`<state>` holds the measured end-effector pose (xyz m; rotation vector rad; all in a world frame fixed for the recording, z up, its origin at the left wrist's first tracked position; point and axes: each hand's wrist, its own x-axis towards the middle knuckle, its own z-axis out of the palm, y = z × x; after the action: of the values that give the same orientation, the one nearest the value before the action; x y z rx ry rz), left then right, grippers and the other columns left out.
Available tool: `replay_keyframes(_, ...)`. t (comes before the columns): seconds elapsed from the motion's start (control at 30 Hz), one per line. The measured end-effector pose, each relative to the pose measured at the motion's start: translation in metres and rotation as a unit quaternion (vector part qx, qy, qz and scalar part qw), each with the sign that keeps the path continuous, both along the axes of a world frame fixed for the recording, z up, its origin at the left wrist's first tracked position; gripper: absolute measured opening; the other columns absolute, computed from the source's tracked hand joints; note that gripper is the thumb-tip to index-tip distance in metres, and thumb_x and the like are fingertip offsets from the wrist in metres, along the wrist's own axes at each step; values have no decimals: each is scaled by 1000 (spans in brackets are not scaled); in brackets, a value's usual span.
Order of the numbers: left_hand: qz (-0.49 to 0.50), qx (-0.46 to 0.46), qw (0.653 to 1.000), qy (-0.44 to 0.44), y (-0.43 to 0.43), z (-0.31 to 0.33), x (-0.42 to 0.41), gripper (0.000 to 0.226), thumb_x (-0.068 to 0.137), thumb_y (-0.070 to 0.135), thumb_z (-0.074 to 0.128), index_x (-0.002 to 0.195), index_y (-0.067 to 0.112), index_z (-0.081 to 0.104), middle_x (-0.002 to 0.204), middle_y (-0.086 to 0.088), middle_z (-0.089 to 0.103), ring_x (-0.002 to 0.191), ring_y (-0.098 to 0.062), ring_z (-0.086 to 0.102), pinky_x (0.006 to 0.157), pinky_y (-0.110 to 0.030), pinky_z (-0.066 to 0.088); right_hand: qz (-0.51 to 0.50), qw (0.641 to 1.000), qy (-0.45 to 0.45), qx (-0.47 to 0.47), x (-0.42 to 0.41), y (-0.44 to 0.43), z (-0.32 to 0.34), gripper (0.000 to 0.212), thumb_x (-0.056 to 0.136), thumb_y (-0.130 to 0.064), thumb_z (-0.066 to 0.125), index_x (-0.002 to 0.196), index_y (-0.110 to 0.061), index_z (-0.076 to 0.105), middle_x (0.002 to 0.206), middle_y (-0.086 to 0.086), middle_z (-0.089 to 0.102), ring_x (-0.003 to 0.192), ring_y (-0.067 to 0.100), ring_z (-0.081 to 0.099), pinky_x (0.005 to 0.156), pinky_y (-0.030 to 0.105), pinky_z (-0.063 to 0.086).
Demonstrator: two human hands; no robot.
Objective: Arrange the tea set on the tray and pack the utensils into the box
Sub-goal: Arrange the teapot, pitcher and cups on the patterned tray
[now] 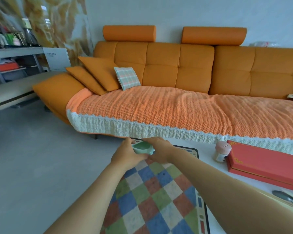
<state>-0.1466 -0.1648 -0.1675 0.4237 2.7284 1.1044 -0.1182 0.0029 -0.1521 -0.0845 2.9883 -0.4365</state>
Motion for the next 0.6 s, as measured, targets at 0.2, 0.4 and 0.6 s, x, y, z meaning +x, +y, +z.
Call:
replay_keyframes(0.2,14,-71,997,39,7,15,15,91,73,65,69,143,20,32,140,-1,35,129,-24,38,98,-43,44,2,1000,13,-7,22,7,14,88,89,-30,68,157,-36,11,164,-4,14,150,23,15,119,53,19)
replay_keyframes(0.4,-65,-24,982,176,67,50,65,44,87,46,61,125,26,49,123,5,45,122,-18,39,95,-35,40,-92,990,78,-68,103,57,50,61,94,-25,61,149,-32,36,149,-3,43,125,23,52,101,42,47)
replay_keyframes(0.6,-212,11,964,162,166,63,158,30,88,45,59,113,28,56,110,9,52,97,-13,55,85,-36,48,-229,963,115,-89,239,140,61,37,93,-25,50,128,-30,60,111,-5,68,97,20,64,86,35,52)
